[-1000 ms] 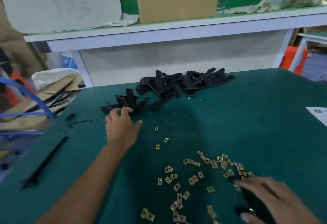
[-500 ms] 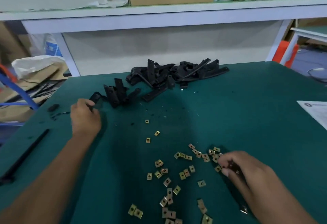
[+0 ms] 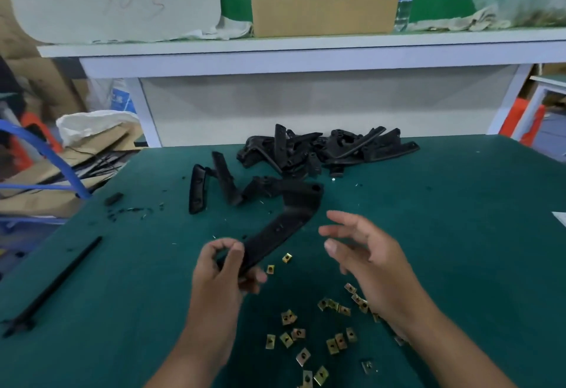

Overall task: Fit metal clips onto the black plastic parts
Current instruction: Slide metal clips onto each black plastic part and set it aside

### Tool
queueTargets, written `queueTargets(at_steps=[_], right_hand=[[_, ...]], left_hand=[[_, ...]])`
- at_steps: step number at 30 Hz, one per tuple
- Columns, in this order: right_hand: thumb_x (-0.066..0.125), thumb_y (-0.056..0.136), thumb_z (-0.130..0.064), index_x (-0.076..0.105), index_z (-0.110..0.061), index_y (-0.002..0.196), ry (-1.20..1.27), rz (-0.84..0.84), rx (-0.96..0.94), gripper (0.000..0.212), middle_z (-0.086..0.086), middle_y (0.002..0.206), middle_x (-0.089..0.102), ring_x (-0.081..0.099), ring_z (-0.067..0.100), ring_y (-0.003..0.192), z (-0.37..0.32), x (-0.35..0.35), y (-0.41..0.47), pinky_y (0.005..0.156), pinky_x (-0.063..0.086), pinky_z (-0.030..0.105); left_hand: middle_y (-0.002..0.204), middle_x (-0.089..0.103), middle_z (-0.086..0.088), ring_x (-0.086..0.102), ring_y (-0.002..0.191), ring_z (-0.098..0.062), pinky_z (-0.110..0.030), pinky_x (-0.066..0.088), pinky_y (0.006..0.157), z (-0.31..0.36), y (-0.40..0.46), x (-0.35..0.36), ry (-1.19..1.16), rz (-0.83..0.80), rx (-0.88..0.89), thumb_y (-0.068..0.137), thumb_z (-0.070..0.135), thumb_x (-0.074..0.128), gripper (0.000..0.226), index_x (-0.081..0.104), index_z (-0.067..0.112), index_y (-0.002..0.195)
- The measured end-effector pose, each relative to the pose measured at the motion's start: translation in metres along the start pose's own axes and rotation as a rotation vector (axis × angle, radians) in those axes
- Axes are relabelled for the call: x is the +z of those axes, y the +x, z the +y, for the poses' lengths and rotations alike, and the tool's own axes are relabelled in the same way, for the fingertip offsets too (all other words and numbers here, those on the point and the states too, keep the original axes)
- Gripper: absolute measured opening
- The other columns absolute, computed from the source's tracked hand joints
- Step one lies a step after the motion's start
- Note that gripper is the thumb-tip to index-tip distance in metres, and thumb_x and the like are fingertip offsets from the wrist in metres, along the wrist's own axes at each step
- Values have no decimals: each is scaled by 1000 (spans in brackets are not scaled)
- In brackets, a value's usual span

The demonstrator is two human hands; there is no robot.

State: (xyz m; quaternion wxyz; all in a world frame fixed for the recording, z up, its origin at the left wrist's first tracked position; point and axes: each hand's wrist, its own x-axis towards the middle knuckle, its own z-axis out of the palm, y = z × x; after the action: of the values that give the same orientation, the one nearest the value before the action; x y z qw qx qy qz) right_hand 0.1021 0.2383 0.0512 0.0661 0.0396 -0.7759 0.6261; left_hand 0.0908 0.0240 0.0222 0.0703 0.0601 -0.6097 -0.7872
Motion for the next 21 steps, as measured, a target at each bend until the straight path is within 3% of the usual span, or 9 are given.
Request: queueTargets(at_steps=[3, 5, 7, 10, 12, 15, 18, 21], right_hand=[[69, 93, -32, 65, -52, 117, 114, -22, 63, 32, -25, 118, 68, 59, 5, 69, 9, 2, -1, 71, 54, 20], [71, 92, -27, 70, -48, 107, 230, 3, 105, 27, -19, 112, 71, 61, 6, 72, 12, 1, 1, 69, 54, 26], [73, 90, -23, 71, -42, 97, 284, 64, 121, 20, -13, 102, 73, 60, 9, 71, 14, 1, 1, 68, 52, 27], [73, 90, -19, 70, -36, 92, 302, 122, 101, 18, -11, 99, 73, 63, 5, 74, 16, 2, 3, 65, 52, 22], [73, 90, -15, 70, -37, 92, 309, 116, 100, 21, -12, 103, 74, 67, 2, 81, 16, 4, 3, 65, 52, 18], [76, 84, -21, 73, -41, 94, 321, 9, 119, 23, -10, 106, 75, 67, 3, 82, 15, 10, -1, 65, 51, 17], [84, 78, -26, 75, -38, 94, 353, -81, 119, 22, -2, 100, 77, 67, 3, 80, 13, 16, -5, 65, 52, 18], [84, 73, -28, 76, -32, 91, 442, -114, 119, 21, 2, 95, 77, 68, 9, 79, 12, 17, -7, 65, 52, 21]], left_hand=[[65, 66, -17, 62, 58, -28, -34, 47, 54, -8, -4, 3, 38, -151, -82, 103, 16, 52, 7, 54, 10, 105], [77, 71, -19, 70, 68, -34, -33, 53, 61, -9, -4, 2, 95, -270, -78, 99, 15, 61, 13, 60, 20, 111], [90, 73, -18, 73, 77, -35, -30, 57, 68, -13, -5, 3, 69, -403, -87, 90, 12, 72, 31, 64, 28, 115], [99, 72, -17, 73, 84, -36, -30, 56, 71, -20, -6, 6, -18, -583, -149, 78, 8, 79, 68, 52, 24, 138], [101, 71, -15, 73, 89, -38, -33, 57, 75, -24, -7, 6, -67, -656, -179, 74, 7, 82, 75, 51, 23, 141], [94, 70, -5, 73, 93, -35, -30, 56, 79, -21, -9, 7, -29, -649, -150, 76, 10, 76, 58, 64, 29, 129], [85, 68, -10, 69, 80, -33, -32, 55, 69, -11, -11, 6, -52, -577, -188, 80, 33, 73, 33, 72, 23, 112], [87, 71, -16, 64, 70, -24, -27, 51, 62, -4, -15, 7, 27, -521, -152, 95, 52, 60, 42, 69, 12, 98]])
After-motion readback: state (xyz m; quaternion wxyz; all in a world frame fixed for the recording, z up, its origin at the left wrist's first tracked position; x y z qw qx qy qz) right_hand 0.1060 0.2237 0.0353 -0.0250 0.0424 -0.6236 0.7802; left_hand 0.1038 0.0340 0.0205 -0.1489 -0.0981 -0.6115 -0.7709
